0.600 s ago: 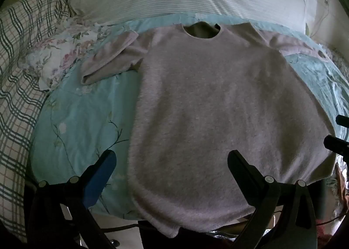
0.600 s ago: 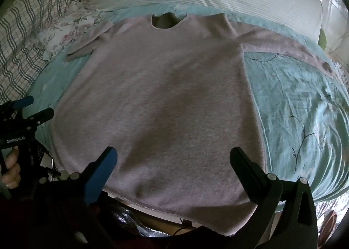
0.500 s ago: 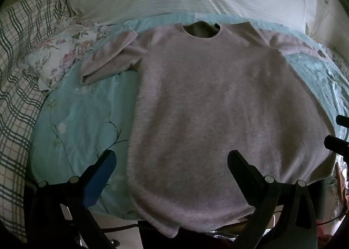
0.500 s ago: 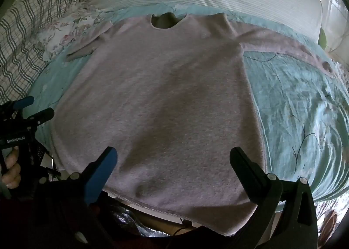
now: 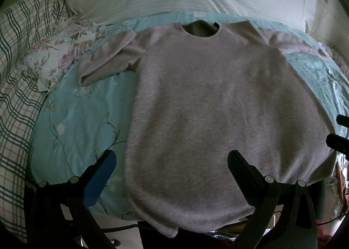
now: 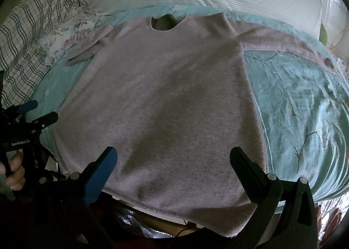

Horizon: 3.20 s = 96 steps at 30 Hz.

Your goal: Fold small clothes

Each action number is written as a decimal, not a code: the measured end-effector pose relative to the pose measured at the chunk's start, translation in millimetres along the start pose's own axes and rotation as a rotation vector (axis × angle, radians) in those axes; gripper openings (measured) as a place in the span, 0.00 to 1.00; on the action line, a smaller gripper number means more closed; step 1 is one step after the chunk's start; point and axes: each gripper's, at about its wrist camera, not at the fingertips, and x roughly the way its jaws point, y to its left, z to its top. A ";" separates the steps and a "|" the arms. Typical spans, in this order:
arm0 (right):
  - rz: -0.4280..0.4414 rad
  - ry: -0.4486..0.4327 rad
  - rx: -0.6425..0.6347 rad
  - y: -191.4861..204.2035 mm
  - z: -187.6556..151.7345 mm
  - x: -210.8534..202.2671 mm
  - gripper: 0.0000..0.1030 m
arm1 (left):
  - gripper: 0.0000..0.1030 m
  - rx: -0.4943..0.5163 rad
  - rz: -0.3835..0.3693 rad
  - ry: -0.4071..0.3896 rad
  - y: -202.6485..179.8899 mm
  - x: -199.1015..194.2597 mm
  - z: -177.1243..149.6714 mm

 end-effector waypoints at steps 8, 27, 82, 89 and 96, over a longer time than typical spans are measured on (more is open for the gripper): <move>0.011 0.000 0.000 1.7 3.0 0.8 1.00 | 0.99 0.005 0.006 0.008 1.0 1.3 1.4; 0.037 -0.002 0.018 -4.8 11.9 7.3 1.00 | 0.99 -0.020 -0.023 -0.049 8.2 7.2 9.3; 0.108 -0.362 0.598 -335.4 234.4 86.2 0.07 | 0.99 -0.039 -0.134 0.099 -40.8 128.3 99.9; 0.490 -0.209 0.506 -165.1 269.0 154.3 0.07 | 0.99 -0.079 -0.148 0.049 -20.5 113.1 104.3; 0.617 -0.068 0.392 -25.0 284.7 203.2 0.07 | 0.99 -0.154 -0.152 0.027 16.7 108.6 102.1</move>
